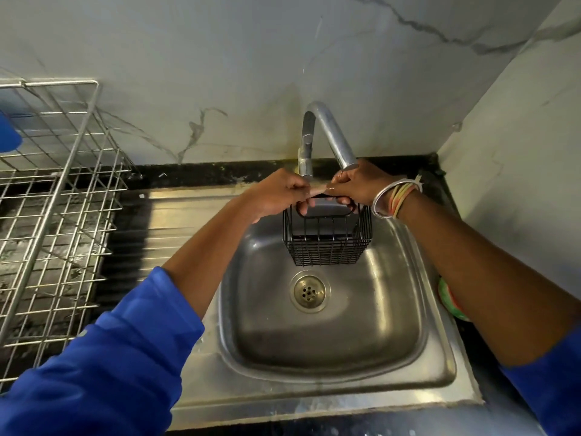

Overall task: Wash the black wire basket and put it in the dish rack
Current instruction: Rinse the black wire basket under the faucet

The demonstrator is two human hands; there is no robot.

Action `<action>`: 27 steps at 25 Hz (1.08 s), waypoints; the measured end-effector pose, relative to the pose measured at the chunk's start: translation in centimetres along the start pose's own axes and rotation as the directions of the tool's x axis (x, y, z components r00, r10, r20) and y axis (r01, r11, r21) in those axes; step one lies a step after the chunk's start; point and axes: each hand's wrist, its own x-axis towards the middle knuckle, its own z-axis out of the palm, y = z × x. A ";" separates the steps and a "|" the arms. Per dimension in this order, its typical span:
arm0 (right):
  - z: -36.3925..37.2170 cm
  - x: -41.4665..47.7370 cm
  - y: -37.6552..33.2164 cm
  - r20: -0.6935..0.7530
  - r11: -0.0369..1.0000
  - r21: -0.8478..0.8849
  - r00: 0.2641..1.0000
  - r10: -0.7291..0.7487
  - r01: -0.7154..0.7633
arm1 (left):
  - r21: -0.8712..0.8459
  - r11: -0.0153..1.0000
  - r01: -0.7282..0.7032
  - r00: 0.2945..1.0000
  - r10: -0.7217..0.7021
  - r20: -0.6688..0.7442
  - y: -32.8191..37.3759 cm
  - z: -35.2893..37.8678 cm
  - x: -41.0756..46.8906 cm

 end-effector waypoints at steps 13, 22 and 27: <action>-0.2 -0.3 0.7 0.047 0.974 0.159 0.985 -0.169 0.159 | 0.072 0.997 -0.016 0.985 0.003 0.175 2.3 -1.1 0.0; 1.0 -0.4 2.5 0.020 0.916 0.341 0.973 -0.232 0.211 | -0.189 0.982 0.006 0.983 0.029 0.182 2.2 -1.2 -0.7; -0.1 -0.7 3.9 0.036 0.933 0.313 0.980 -0.197 0.176 | -0.296 0.952 -0.077 0.995 0.093 0.040 1.8 -1.6 -0.8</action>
